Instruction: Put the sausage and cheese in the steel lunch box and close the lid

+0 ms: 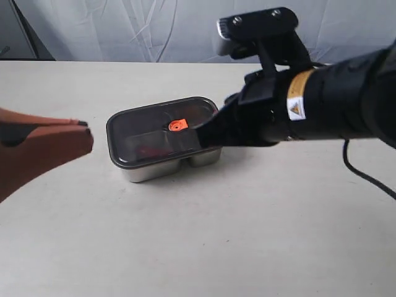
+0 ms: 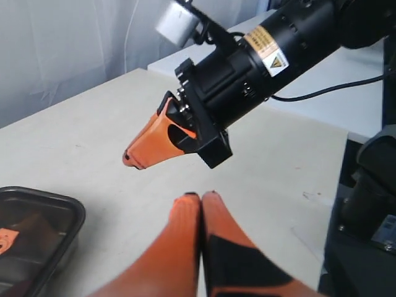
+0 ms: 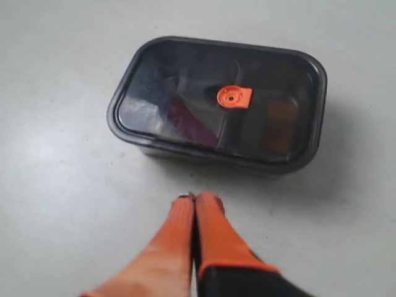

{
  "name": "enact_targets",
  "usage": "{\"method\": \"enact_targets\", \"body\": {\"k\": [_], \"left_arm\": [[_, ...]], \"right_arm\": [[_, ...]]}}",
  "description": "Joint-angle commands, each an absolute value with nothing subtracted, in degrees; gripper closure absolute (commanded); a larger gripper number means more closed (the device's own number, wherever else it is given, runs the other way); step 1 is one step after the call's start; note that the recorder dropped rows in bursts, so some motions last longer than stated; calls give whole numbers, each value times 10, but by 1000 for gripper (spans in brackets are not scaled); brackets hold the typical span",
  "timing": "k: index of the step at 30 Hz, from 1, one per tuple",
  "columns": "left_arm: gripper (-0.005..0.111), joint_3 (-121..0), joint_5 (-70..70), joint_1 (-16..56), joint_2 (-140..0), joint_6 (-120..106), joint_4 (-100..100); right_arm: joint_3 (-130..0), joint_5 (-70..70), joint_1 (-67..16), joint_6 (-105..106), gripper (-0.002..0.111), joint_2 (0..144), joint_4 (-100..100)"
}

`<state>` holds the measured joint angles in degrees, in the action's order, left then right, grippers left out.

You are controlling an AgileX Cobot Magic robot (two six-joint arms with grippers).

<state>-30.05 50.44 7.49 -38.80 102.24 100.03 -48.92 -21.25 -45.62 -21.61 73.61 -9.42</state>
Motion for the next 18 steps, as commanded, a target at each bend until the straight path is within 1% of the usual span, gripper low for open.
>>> {"method": "enact_targets", "body": {"k": [1, 5, 10, 18], "left_arm": [[107, -263, 511, 76, -298, 1064, 999], [107, -230, 503, 76, -249, 1064, 999], [107, -220, 507, 76, -230, 1065, 999], [107, -220, 522, 76, -230, 1063, 999]], "right_arm": [[-411, -189, -458, -229, 109, 680, -109], [-353, -186, -458, -236, 109, 666, -80], [-346, -268, -458, -262, 109, 666, 8], [-346, -220, -458, -262, 109, 666, 10]]}}
